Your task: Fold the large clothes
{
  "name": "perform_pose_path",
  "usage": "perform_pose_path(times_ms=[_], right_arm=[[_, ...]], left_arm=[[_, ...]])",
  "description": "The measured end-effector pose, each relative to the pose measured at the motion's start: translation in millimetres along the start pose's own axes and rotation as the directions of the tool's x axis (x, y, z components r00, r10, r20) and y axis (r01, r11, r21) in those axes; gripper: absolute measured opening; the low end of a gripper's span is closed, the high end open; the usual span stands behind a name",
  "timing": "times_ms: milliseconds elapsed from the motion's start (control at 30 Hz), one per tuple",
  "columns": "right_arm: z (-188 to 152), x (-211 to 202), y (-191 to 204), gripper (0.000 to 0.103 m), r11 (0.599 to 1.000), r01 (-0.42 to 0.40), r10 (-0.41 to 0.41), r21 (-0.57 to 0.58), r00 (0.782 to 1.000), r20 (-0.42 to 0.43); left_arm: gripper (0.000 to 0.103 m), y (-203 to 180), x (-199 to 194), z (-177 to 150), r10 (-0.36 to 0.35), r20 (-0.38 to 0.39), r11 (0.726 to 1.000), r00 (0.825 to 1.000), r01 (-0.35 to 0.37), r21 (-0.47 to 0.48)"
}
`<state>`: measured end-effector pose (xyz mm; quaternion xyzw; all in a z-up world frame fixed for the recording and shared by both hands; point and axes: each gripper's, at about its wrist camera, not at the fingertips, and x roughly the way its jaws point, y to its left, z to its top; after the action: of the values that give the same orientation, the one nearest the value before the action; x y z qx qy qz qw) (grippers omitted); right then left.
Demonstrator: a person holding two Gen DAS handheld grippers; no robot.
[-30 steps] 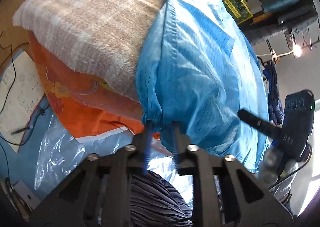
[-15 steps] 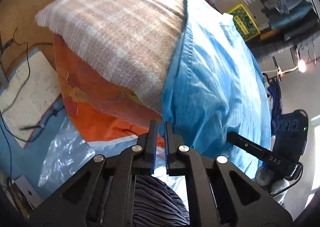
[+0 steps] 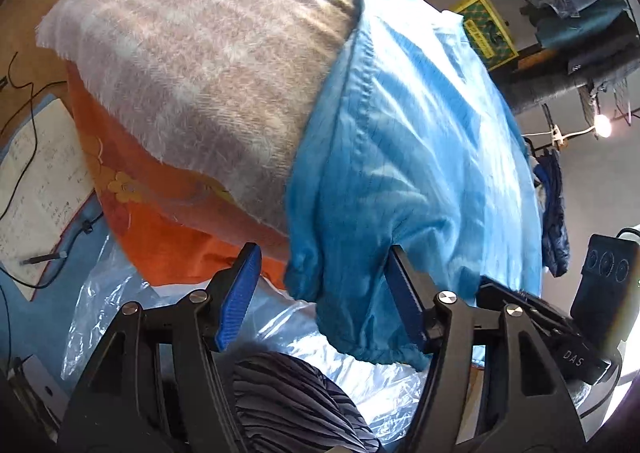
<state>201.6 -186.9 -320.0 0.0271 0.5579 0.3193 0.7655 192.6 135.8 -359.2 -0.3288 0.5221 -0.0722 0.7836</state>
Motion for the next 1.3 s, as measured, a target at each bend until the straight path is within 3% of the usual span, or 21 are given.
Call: perform_pose_path(times_ms=[133,167,200,300,367,400,500,667,767,967,1067,1133,1233,1267,1300], right_arm=[[-1.2,15.9,-7.0,0.004,0.997,-0.054,0.054,0.058,0.999,0.000],[-0.4,15.3,-6.4,0.004,0.997,-0.054,0.054,0.060,0.999,0.001],[-0.1,14.0,-5.5,0.004,0.997,-0.052,0.052,0.054,0.999,0.001],[-0.9,10.5,-2.2,0.007,0.999,-0.041,0.041,0.027,0.999,-0.016],[-1.2,6.5,-1.3,0.009,1.000,-0.020,0.021,0.016,1.000,-0.019],[-0.7,3.1,-1.1,0.015,1.000,-0.013,0.013,0.009,1.000,-0.014],[-0.4,-13.4,-1.7,0.032,0.999,0.038,-0.038,-0.007,0.999,0.027],[10.7,-38.3,-1.8,0.041,1.000,-0.009,0.011,-0.014,0.991,0.132],[25.9,-26.5,-4.6,0.038,1.000,0.010,-0.007,-0.018,0.991,0.136],[49.4,18.5,-15.6,0.034,0.999,0.029,-0.029,-0.024,1.000,0.008],[66.7,16.7,-11.1,0.036,0.998,0.042,-0.044,-0.054,0.998,-0.043],[84.3,3.0,-4.5,0.037,0.998,0.027,-0.029,-0.065,0.999,-0.021],[116.9,-17.7,11.3,0.051,0.996,0.028,-0.025,-0.086,0.999,0.034],[128.7,-22.0,17.2,0.062,0.995,0.026,-0.022,-0.092,0.999,0.047],[139.8,-24.8,23.7,0.064,0.994,0.026,-0.020,-0.104,0.998,0.057]], left_arm=[[0.065,6.8,5.3,1.3,-0.044,-0.001,0.998,0.999,0.043,-0.049],[0.061,7.3,6.0,1.6,-0.053,0.000,0.997,0.999,0.052,-0.053],[0.046,6.9,6.2,1.6,-0.062,-0.002,0.997,0.998,0.061,-0.050],[0.024,-6.5,2.0,-1.1,-0.045,0.003,0.999,0.999,0.045,0.029],[0.012,-18.3,-3.3,-4.1,0.000,0.020,0.995,1.000,-0.002,0.095],[0.010,-20.5,-5.8,-5.1,0.014,0.030,0.994,0.999,-0.017,0.109],[0.008,-16.7,-14.1,-6.0,0.002,0.048,0.996,0.999,-0.006,0.090],[0.007,-15.9,-22.5,-5.9,-0.003,0.077,0.996,0.997,-0.004,0.088],[0.007,-22.8,-24.6,-5.8,-0.006,0.089,0.994,0.996,-0.003,0.105],[0.007,-33.6,-35.9,-6.0,-0.026,0.130,0.989,0.991,0.006,0.151],[0.007,-36.2,-39.1,-5.6,-0.034,0.140,0.986,0.990,0.010,0.165],[0.007,-37.8,-40.4,-5.9,-0.038,0.144,0.985,0.989,0.012,0.174],[0.007,-42.1,-42.6,-6.2,-0.050,0.150,0.981,0.987,0.021,0.191],[0.007,-44.3,-43.5,-6.0,-0.055,0.153,0.980,0.987,0.024,0.197],[0.007,-45.7,-44.3,-5.9,-0.061,0.155,0.979,0.986,0.029,0.201]])
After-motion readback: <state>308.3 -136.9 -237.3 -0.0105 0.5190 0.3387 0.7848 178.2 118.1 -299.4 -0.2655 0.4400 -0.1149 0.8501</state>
